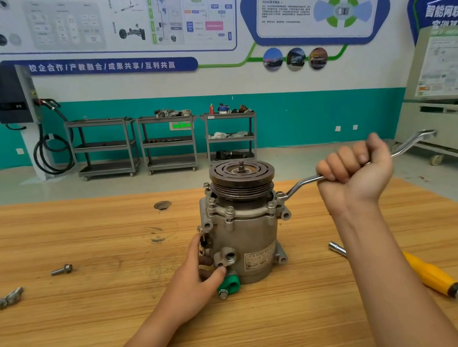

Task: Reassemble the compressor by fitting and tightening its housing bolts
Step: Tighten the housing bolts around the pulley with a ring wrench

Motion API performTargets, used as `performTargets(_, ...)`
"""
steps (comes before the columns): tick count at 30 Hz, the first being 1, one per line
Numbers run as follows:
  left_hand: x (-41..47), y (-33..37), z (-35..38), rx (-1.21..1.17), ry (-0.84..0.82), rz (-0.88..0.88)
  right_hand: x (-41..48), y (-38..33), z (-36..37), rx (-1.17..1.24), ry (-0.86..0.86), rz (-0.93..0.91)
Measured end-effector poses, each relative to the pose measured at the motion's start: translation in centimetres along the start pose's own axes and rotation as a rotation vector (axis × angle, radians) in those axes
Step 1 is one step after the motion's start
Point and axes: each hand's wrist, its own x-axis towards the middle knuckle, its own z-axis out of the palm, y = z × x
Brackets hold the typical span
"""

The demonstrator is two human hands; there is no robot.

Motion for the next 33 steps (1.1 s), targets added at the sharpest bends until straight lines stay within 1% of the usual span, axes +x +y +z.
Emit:
performTargets(3, 0.1, 0.0, 0.0, 0.003, -0.003, 0.002, 0.4, 1.1, -1.5, 0.086, 0.035, 0.081)
performTargets(5, 0.2, -0.1, -0.1, 0.003, -0.007, -0.003, 0.9, 1.4, -1.9, 0.124, 0.061, 0.101)
performTargets(12, 0.2, -0.3, 0.1, 0.016, -0.004, -0.014, 1.6, 2.1, -3.0, 0.126, 0.047, 0.175)
performTargets(14, 0.2, -0.3, 0.2, 0.022, 0.006, -0.02, 1.2, 2.0, -3.6, 0.164, 0.074, 0.183)
performTargets(17, 0.2, -0.3, 0.2, 0.035, 0.012, -0.019, 0.0, 1.9, -4.4, 0.187, 0.099, 0.146)
performTargets(24, 0.2, -0.2, 0.5, 0.033, 0.036, -0.005, -3.3, 2.0, -4.5, 0.034, 0.021, -0.018)
performTargets(28, 0.2, -0.3, 0.6, 0.027, 0.034, 0.002, -3.6, 2.1, -3.2, -0.124, -0.038, -0.074)
performTargets(31, 0.2, -0.3, 0.6, 0.013, 0.021, -0.006, -3.1, 1.6, -1.8, -0.199, 0.012, -0.045)
performTargets(33, 0.2, -0.2, 0.5, 0.025, 0.02, -0.013, -3.0, 1.5, -1.5, -0.251, 0.038, -0.071)
